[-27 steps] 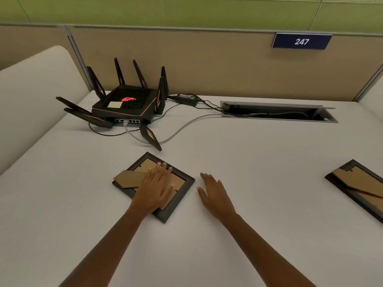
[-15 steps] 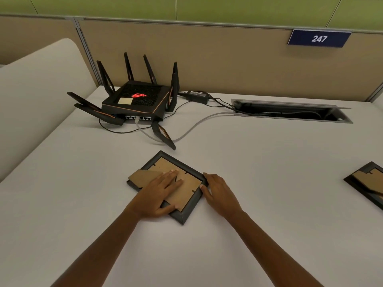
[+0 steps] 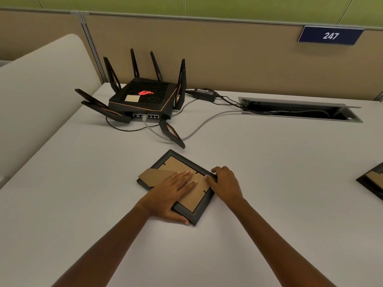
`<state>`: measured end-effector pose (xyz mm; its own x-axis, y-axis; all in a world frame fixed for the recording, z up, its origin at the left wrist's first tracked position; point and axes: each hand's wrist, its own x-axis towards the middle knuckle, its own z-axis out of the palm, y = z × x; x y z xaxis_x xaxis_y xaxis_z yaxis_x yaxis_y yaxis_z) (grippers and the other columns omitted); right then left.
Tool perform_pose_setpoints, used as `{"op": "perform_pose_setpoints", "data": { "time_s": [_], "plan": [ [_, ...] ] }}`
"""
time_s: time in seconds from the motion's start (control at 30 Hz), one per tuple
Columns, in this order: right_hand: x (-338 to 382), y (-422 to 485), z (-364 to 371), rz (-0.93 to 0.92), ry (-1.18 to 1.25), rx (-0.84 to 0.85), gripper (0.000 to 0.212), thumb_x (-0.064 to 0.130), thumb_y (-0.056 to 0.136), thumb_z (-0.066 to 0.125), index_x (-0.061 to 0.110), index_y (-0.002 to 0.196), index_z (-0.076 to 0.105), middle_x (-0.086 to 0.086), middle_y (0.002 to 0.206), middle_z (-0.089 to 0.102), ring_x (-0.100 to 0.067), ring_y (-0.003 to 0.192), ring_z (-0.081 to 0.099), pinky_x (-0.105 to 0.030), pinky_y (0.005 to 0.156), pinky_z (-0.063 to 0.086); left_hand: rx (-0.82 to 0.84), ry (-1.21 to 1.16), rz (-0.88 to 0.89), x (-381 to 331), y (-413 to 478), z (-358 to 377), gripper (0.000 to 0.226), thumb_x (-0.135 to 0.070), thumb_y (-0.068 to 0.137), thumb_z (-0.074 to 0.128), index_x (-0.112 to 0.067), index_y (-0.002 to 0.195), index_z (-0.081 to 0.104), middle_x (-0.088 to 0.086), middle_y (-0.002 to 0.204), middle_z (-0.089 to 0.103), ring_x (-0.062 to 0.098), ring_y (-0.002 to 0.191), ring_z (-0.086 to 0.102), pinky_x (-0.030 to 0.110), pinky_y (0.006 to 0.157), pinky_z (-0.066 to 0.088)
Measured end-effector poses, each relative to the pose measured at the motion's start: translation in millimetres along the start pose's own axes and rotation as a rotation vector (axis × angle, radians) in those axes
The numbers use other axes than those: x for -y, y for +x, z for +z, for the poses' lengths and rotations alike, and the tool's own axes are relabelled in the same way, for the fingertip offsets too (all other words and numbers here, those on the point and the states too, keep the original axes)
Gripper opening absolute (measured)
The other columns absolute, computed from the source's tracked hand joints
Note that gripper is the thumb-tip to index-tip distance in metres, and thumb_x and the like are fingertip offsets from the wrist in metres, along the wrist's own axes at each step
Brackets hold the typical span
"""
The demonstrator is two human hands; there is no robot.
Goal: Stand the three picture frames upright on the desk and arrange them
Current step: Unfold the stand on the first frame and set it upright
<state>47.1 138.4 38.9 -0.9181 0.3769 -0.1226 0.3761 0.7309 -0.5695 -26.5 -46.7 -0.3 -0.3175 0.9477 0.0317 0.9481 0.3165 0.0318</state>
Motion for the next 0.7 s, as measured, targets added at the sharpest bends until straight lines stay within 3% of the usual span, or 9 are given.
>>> {"op": "perform_pose_setpoints", "data": {
  "time_s": [0.13, 0.23, 0.3, 0.37, 0.47, 0.57, 0.7],
  "plan": [
    [-3.3, 1.9, -0.9, 0.087, 0.097, 0.013, 0.038, 0.033, 0.087, 0.053, 0.005, 0.113, 0.057, -0.019, 0.118, 0.057, -0.029, 0.11, 0.054, -0.033, 0.09, 0.044, 0.003, 0.037, 0.022, -1.2, -3.0, -3.8, 0.099, -0.082, 0.071, 0.012, -0.015, 0.143, 0.006, 0.017, 0.145, 0.038, 0.028, 0.136, 0.028, 0.05, 0.104, 0.024],
    [-3.8, 0.4, -4.2, 0.126, 0.184, 0.046, 0.037, 0.033, 0.088, 0.053, 0.001, 0.106, 0.061, -0.017, 0.11, 0.064, -0.027, 0.105, 0.058, -0.029, 0.082, 0.042, -0.004, 0.027, 0.051, -1.4, -4.6, -3.5, 0.099, -0.083, 0.07, 0.013, -0.017, 0.144, 0.012, 0.014, 0.145, 0.039, 0.026, 0.136, 0.027, 0.047, 0.106, 0.029],
    [-4.2, -0.5, -7.6, 0.154, 0.222, 0.105, 0.041, 0.033, 0.089, 0.051, -0.005, 0.091, 0.063, -0.023, 0.091, 0.063, -0.028, 0.089, 0.059, -0.027, 0.072, 0.038, -0.006, 0.026, 0.061, -1.7, -5.4, -4.8, 0.1, -0.083, 0.069, 0.013, -0.015, 0.141, 0.026, 0.014, 0.144, 0.042, 0.027, 0.135, 0.033, 0.042, 0.108, 0.033],
    [-4.6, -2.6, -11.6, 0.184, 0.245, 0.164, 0.042, 0.035, 0.089, 0.05, -0.003, 0.073, 0.052, -0.024, 0.077, 0.05, -0.025, 0.075, 0.047, -0.027, 0.062, 0.033, -0.007, 0.025, 0.079, -3.1, -6.8, -5.8, 0.1, -0.083, 0.07, 0.014, -0.012, 0.138, 0.032, 0.014, 0.143, 0.043, 0.027, 0.133, 0.037, 0.037, 0.112, 0.025],
    [-5.4, -7.0, -15.6, 0.208, 0.301, 0.227, 0.035, 0.038, 0.089, 0.048, 0.008, 0.071, 0.044, -0.012, 0.075, 0.044, -0.019, 0.066, 0.04, -0.023, 0.053, 0.029, -0.02, 0.027, 0.095, -6.6, -9.0, -6.3, 0.099, -0.082, 0.071, 0.015, -0.012, 0.141, 0.027, 0.014, 0.144, 0.04, 0.025, 0.136, 0.028, 0.033, 0.113, 0.013],
    [-5.1, -13.5, -20.5, 0.243, 0.449, 0.266, 0.035, 0.035, 0.09, 0.049, 0.011, 0.065, 0.045, -0.005, 0.067, 0.046, -0.012, 0.058, 0.043, -0.016, 0.049, 0.039, -0.023, 0.031, 0.094, -10.0, -11.3, -7.6, 0.099, -0.081, 0.071, 0.015, -0.012, 0.141, 0.022, 0.014, 0.146, 0.037, 0.023, 0.136, 0.021, 0.03, 0.114, 0.004],
    [-4.6, -19.4, -30.1, 0.251, 0.704, 0.306, 0.03, 0.033, 0.089, 0.051, 0.004, 0.09, 0.058, -0.008, 0.082, 0.06, -0.015, 0.073, 0.057, -0.024, 0.067, 0.052, -0.09, 0.026, 0.09, -13.1, -13.1, -9.7, 0.096, -0.079, 0.074, 0.014, -0.013, 0.143, 0.015, 0.011, 0.15, 0.024, 0.017, 0.144, 0.002, 0.027, 0.116, -0.001]
  ]
}}
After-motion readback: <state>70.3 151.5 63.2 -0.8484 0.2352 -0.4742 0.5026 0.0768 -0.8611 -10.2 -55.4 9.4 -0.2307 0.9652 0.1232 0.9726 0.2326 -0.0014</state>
